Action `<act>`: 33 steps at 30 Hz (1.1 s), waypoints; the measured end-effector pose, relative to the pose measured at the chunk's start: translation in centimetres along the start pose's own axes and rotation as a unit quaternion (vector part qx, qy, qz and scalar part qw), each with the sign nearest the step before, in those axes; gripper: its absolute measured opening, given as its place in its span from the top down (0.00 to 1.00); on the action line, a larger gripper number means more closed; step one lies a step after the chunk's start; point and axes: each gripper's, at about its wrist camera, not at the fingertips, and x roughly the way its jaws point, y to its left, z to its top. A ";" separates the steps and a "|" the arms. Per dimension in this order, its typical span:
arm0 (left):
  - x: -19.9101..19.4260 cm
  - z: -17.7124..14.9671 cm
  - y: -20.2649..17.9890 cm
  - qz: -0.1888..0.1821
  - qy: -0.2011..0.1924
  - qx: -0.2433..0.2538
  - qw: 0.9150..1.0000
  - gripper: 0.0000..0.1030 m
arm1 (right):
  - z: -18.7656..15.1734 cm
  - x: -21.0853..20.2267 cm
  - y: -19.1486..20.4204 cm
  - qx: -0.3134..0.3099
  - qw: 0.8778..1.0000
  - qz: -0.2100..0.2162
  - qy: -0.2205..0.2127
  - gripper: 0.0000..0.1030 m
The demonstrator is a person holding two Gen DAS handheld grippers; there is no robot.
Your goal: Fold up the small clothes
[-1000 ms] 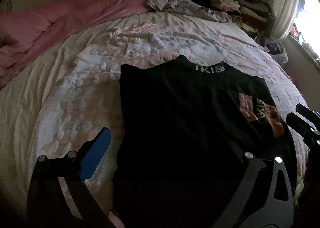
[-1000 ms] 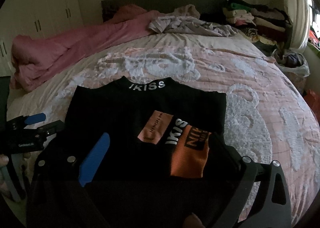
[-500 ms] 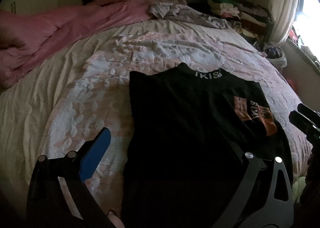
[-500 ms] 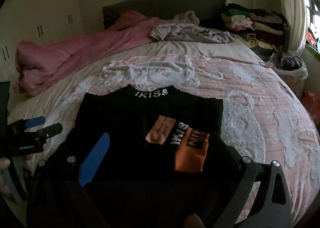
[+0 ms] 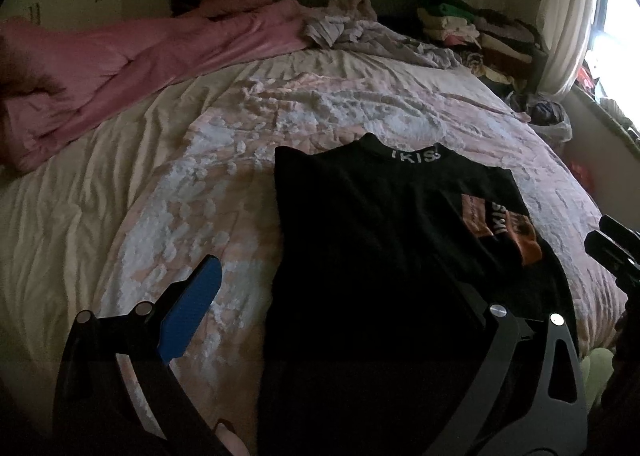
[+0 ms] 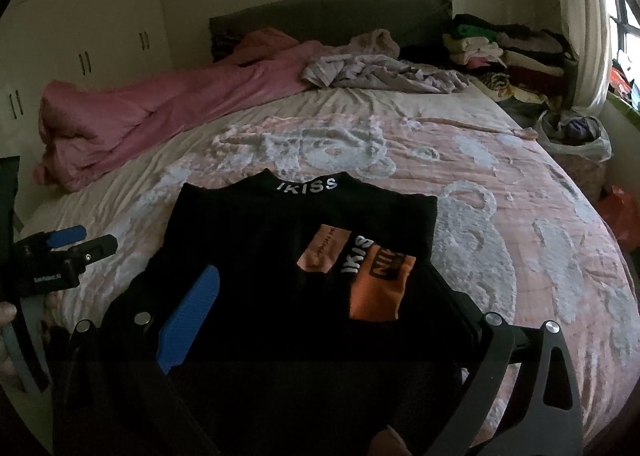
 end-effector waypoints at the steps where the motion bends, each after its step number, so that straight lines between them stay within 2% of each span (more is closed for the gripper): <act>1: -0.3 -0.1 -0.1 -0.002 -0.002 0.001 1.000 0.09 | -0.1 -0.3 0.0 0.000 1.000 -0.001 -0.001 0.04; 21: -2.5 -2.9 0.5 0.012 0.002 0.024 1.000 0.09 | -2.5 -3.6 -1.1 0.004 1.000 -0.009 -0.001 0.04; 33: -3.0 -4.8 3.5 0.032 0.015 0.009 0.999 0.09 | -5.1 -4.6 -3.5 0.017 0.999 -0.036 0.024 0.04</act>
